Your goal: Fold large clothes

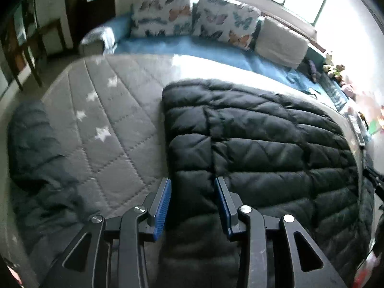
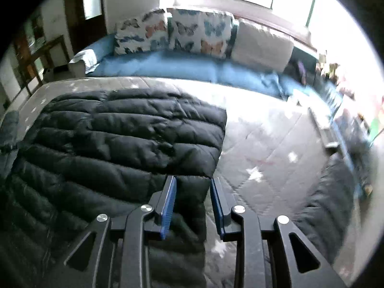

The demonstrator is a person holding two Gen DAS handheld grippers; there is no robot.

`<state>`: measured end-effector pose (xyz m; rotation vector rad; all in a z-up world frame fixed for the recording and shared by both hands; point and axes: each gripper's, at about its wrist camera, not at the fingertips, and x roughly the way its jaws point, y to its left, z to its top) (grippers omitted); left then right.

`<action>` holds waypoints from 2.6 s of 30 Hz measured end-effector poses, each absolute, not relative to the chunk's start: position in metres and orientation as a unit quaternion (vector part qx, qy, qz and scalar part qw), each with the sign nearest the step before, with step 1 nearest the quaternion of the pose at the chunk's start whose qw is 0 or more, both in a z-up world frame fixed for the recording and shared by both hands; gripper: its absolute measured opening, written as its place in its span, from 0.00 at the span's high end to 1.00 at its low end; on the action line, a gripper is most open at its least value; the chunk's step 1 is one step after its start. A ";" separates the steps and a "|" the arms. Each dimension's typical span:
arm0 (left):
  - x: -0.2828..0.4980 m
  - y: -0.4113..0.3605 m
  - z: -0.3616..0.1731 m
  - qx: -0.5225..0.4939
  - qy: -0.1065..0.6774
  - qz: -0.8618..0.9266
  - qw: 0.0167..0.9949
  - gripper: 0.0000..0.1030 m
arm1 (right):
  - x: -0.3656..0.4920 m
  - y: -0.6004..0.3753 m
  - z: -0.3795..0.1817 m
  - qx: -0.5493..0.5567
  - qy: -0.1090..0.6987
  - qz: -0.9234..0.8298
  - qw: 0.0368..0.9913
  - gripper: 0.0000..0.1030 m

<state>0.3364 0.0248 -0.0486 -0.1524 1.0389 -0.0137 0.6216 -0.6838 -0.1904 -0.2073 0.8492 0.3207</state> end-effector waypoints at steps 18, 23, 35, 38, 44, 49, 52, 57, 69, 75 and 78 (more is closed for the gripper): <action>0.099 0.007 0.082 -0.045 0.383 -0.103 0.917 0.00 | 0.399 -0.630 -0.191 -0.189 0.362 0.303 0.861 0.53; 0.055 -0.030 0.042 0.010 0.414 -0.162 0.896 0.05 | 0.391 -0.629 -0.225 -0.166 0.400 0.332 0.838 0.53; 0.006 -0.066 -0.053 0.083 0.452 -0.173 0.871 0.13 | 0.368 -0.632 -0.256 -0.189 0.416 0.333 0.825 0.53; 0.001 -0.064 -0.054 0.076 0.451 -0.177 0.872 0.13 | 0.370 -0.630 -0.230 -0.178 0.386 0.334 0.841 0.53; 0.011 -0.053 -0.046 0.060 0.452 -0.188 0.870 0.13 | 0.382 -0.596 -0.242 -0.153 0.401 0.386 0.816 0.53; 0.007 -0.025 -0.022 0.001 0.452 -0.195 0.871 0.13 | 0.362 -0.572 -0.275 -0.249 0.394 0.378 0.800 0.49; 0.011 0.006 -0.003 -0.032 0.448 -0.162 0.878 0.13 | 0.362 -0.564 -0.250 -0.260 0.393 0.393 0.789 0.49; 0.044 0.090 0.018 -0.119 0.447 -0.071 0.884 0.12 | 0.382 -0.547 -0.221 -0.238 0.372 0.410 0.798 0.49; 0.150 0.291 -0.025 -0.362 0.424 0.069 0.827 0.12 | 0.411 -0.515 -0.276 -0.232 0.438 0.428 0.756 0.47; 0.188 0.364 -0.047 -0.431 0.399 0.114 0.802 0.12 | 0.410 -0.512 -0.275 -0.252 0.435 0.429 0.751 0.46; 0.204 0.387 -0.060 -0.453 0.396 0.117 0.790 0.12 | 0.412 -0.513 -0.274 -0.249 0.439 0.432 0.747 0.46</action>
